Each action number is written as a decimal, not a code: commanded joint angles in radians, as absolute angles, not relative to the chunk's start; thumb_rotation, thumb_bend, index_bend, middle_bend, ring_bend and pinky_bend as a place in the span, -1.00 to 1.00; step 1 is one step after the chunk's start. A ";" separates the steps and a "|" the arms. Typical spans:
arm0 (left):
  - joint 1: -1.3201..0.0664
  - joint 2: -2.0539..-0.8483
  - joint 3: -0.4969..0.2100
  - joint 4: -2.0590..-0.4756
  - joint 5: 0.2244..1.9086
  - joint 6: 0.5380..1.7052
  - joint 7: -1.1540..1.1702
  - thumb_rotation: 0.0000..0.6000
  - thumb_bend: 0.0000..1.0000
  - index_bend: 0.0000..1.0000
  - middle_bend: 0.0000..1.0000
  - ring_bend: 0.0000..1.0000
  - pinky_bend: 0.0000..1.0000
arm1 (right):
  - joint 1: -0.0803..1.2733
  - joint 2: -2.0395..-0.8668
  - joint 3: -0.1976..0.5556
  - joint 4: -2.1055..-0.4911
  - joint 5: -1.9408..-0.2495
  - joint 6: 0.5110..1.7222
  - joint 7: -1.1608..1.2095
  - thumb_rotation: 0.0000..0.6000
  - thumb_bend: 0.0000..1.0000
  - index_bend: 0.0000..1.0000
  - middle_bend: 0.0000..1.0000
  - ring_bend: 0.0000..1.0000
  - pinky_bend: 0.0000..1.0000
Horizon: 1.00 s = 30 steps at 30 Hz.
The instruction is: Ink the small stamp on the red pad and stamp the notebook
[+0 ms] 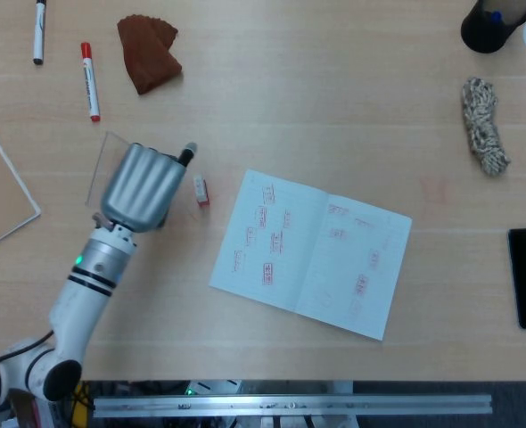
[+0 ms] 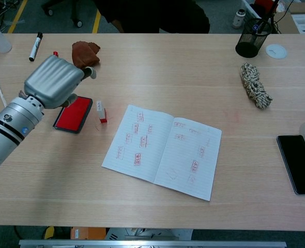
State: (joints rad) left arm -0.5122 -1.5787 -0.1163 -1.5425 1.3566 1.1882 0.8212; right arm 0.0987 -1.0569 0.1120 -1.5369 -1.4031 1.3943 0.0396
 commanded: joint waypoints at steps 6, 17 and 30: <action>-0.400 -1.399 -0.150 -1.616 1.313 1.303 0.562 1.00 -0.43 -0.34 0.46 0.48 1.00 | 0.132 -1.065 0.108 -1.496 -1.393 1.332 0.060 1.00 -0.47 -0.37 -0.23 -0.38 -0.16; -0.254 -1.348 -0.076 -1.549 1.380 1.464 0.354 1.00 -0.43 -0.21 0.39 0.43 1.00 | 0.150 -1.074 0.093 -1.501 -1.431 1.327 0.050 1.00 -0.47 -0.37 -0.23 -0.38 -0.16; -0.162 -1.315 -0.020 -1.572 1.411 1.526 0.322 1.00 -0.43 -0.16 0.39 0.43 1.00 | 0.158 -1.072 0.078 -1.513 -1.481 1.352 0.035 1.00 -0.48 -0.35 -0.23 -0.38 -0.16</action>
